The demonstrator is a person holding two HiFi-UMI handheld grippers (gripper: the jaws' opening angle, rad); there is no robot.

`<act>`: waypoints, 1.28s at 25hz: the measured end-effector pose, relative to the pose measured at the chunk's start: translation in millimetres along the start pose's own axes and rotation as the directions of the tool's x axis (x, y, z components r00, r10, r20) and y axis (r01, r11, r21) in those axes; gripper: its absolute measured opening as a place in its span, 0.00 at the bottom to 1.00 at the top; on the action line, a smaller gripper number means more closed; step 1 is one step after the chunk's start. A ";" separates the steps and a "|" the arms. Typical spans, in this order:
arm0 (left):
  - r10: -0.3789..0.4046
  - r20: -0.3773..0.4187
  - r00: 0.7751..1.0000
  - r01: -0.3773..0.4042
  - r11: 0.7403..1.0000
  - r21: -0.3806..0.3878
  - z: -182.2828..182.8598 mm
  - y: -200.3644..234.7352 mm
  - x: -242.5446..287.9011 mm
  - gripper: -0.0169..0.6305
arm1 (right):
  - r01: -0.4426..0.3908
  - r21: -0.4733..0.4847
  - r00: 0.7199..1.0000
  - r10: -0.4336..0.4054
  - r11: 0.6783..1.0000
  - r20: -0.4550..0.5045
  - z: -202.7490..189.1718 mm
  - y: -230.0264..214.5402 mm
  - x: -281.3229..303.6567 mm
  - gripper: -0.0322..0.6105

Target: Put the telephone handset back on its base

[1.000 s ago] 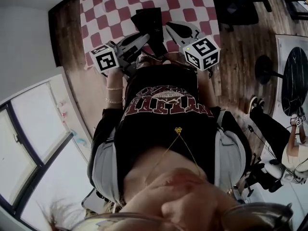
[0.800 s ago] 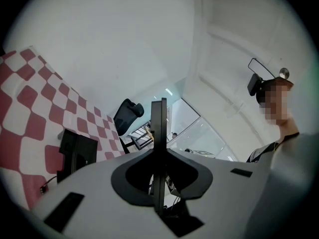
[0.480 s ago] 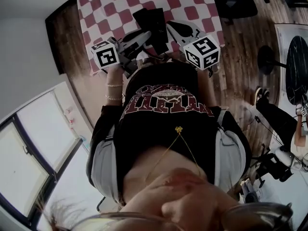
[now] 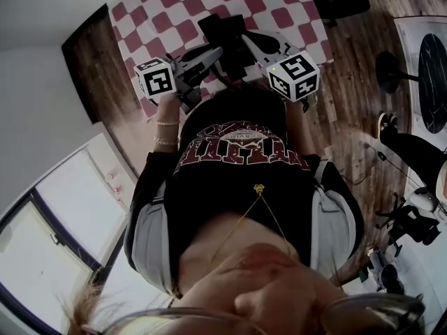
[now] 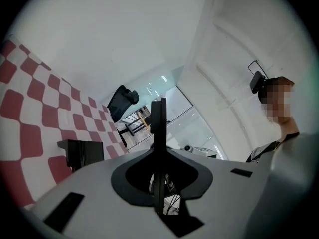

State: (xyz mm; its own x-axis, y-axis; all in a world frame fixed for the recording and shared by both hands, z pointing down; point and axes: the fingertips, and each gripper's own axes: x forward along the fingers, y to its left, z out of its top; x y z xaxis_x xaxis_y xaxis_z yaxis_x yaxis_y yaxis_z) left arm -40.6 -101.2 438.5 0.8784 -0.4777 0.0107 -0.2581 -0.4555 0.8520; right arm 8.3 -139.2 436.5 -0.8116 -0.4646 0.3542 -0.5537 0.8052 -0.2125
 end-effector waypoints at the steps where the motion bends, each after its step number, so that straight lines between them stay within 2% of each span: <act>1: -0.005 -0.012 1.000 0.005 1.000 -0.001 -0.1 2.5 -1.9 0.14 | 0.011 0.004 1.000 -0.011 1.000 0.002 -1.0 0.7 2.0 0.08; 12: -0.034 -0.079 0.996 0.032 0.999 -0.024 -1.3 22.5 -14.8 0.14 | 0.108 0.042 0.994 -0.108 0.993 0.000 -11.7 -0.1 4.7 0.08; 15: -0.039 -0.076 0.996 0.037 0.999 -0.028 -1.9 21.8 -13.8 0.14 | 0.117 0.050 0.993 -0.117 0.992 -0.006 -15.0 -0.3 2.9 0.08; 26: -0.002 -0.049 0.999 0.001 1.000 -0.017 -9.0 22.8 -6.8 0.14 | 0.050 0.016 0.998 -0.049 0.999 -0.028 -15.0 -8.1 -1.2 0.08; 32: 0.045 -0.056 0.997 -0.046 0.999 -0.008 -13.0 32.9 -6.2 0.14 | 0.004 0.000 0.999 -0.004 1.000 -0.038 -13.1 -8.1 2.5 0.08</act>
State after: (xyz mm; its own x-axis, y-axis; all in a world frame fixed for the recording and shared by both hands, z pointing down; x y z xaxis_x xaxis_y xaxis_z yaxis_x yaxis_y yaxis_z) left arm -49.4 -103.4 473.2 0.8870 -0.4550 0.0785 -0.2946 -0.4270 0.8549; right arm 13.2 -142.0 451.0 -0.8020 -0.4531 0.3893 -0.5564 0.8037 -0.2108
